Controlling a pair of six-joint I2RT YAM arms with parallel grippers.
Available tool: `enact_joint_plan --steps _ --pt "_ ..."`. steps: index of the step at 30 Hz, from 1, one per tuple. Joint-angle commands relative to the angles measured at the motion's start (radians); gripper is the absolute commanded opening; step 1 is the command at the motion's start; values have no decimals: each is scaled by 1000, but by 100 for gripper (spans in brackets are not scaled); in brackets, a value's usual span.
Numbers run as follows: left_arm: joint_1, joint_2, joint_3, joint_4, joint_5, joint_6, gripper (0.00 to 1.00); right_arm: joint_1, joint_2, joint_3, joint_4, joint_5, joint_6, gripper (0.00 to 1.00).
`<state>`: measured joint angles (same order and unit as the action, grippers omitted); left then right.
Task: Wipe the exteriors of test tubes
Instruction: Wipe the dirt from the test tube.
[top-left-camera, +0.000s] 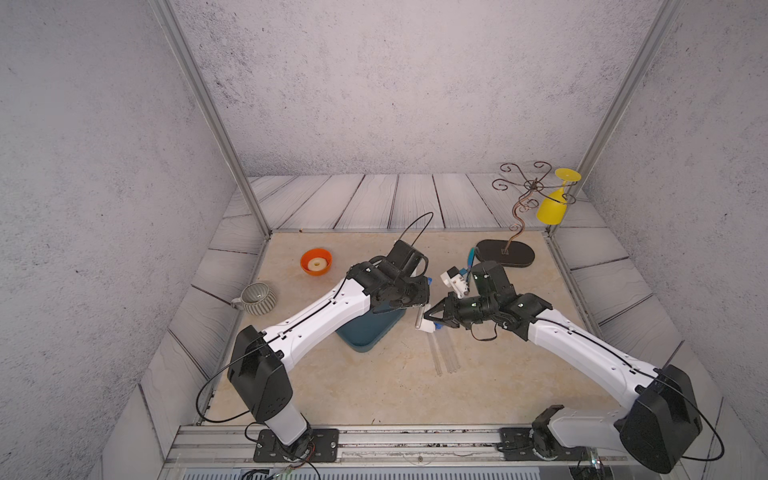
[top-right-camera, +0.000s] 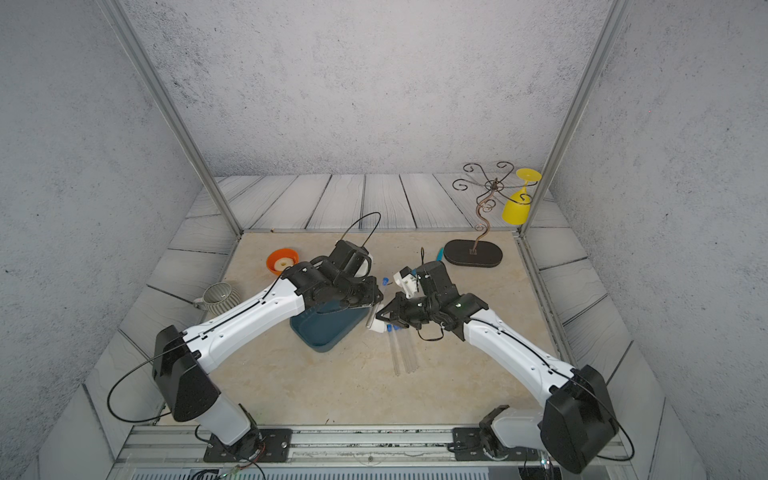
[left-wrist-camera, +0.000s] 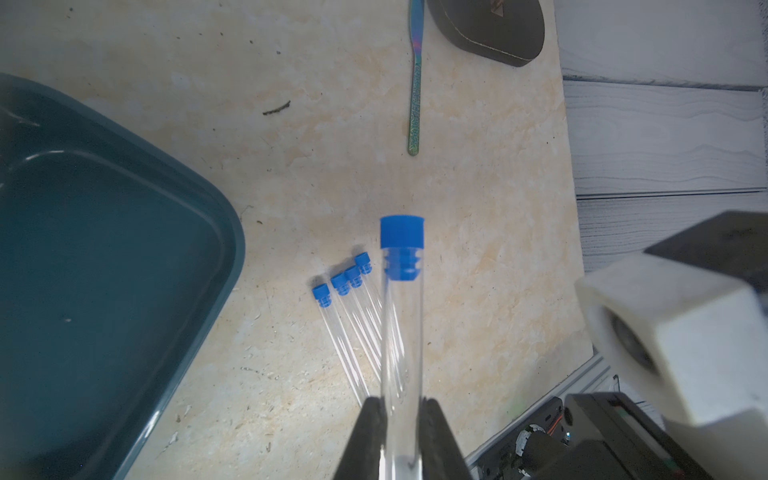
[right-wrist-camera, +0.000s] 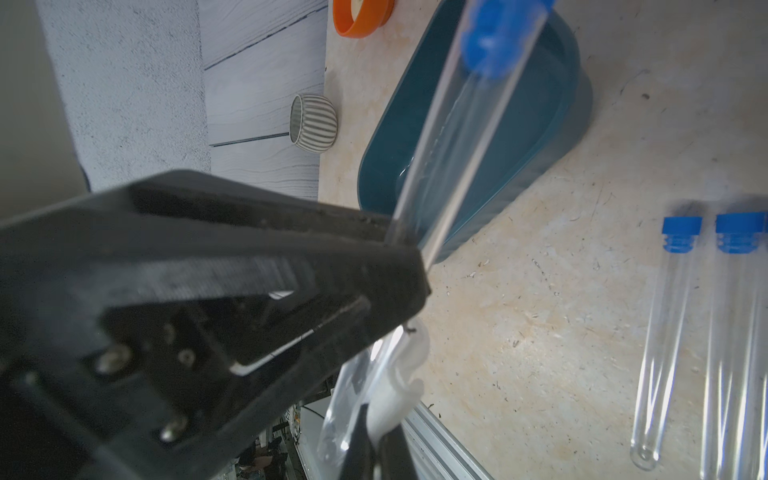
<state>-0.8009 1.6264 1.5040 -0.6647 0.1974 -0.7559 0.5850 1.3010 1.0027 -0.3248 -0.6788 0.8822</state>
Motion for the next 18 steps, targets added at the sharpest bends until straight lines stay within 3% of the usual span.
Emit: enact_joint_plan --steps 1,13,18 --pt "2 -30 -4 1 -9 12 15 -7 20 42 26 3 -14 4" --pt "3 -11 22 -4 -15 27 15 6 -68 4 -21 -17 14 4" --pt "3 -4 30 -11 -14 29 8 8 -110 -28 -34 -17 28 4"
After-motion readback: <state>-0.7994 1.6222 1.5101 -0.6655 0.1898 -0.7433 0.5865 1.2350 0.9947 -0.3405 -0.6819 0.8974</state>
